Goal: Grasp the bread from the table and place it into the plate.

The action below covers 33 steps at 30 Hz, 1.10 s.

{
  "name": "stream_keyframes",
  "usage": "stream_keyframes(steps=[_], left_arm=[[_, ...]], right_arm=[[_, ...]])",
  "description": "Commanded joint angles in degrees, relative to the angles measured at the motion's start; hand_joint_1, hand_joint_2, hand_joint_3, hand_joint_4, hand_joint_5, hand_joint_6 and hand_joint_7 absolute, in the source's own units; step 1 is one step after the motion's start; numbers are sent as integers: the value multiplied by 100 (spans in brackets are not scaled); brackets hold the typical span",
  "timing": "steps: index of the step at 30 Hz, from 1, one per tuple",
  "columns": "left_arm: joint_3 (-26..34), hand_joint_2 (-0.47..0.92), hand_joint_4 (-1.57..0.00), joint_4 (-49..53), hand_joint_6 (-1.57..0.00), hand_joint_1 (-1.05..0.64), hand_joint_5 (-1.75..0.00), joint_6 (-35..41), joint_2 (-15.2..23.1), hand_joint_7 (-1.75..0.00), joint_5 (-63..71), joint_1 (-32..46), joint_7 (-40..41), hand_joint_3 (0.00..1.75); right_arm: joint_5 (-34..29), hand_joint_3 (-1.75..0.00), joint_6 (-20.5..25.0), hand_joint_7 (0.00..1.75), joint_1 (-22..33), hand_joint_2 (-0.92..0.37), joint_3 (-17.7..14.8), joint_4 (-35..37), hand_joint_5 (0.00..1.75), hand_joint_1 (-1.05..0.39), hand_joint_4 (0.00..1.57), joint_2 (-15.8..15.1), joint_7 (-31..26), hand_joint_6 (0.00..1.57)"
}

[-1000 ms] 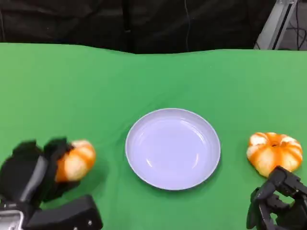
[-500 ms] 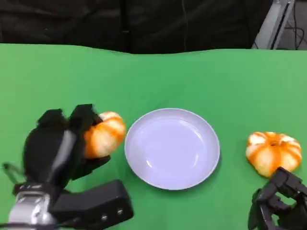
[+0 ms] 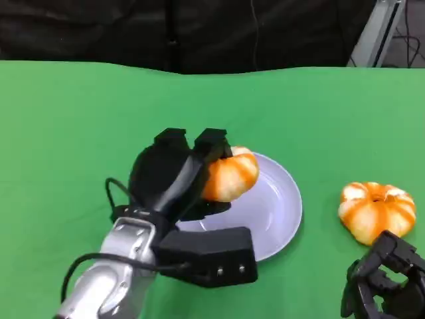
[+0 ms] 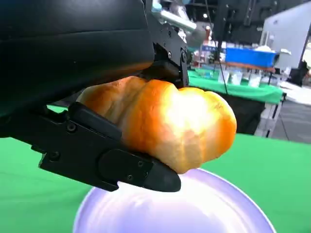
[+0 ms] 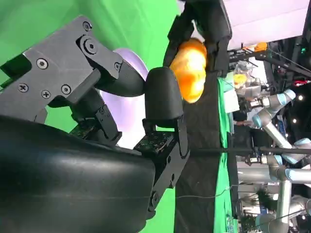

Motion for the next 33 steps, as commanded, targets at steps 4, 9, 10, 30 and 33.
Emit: stream_keyframes(steps=[4,9,10,30,33], left_arm=[[-12,92,-45,227,-48,-11,-175,-13,-29,-152,-40,-161,58,14],[-167,92,-48,1505,-51,-11,-175,-420,-411,-151,-226,-619,574,11],[-175,92,-49,1565,-51,-11,-175,-447,-413,-151,-241,-647,615,11],[-687,92,0,2468,0,-105,0,-1176,299,0,-615,-859,-1386,81],[-693,92,0,2458,0,-105,0,-1168,304,0,-623,-859,-1396,82]], right_arm=[[28,-127,-60,163,-17,-52,-22,23,175,-13,91,-12,-56,78],[21,-126,-263,164,-96,-52,-69,187,175,-15,89,-39,-9,77],[22,-126,-276,164,-99,-52,-67,198,175,-15,89,-41,-9,77],[41,-125,-271,167,-48,-52,-50,144,175,-15,89,-36,-16,75],[42,-125,-271,167,-48,-52,-49,144,175,-15,89,-36,-17,75]])
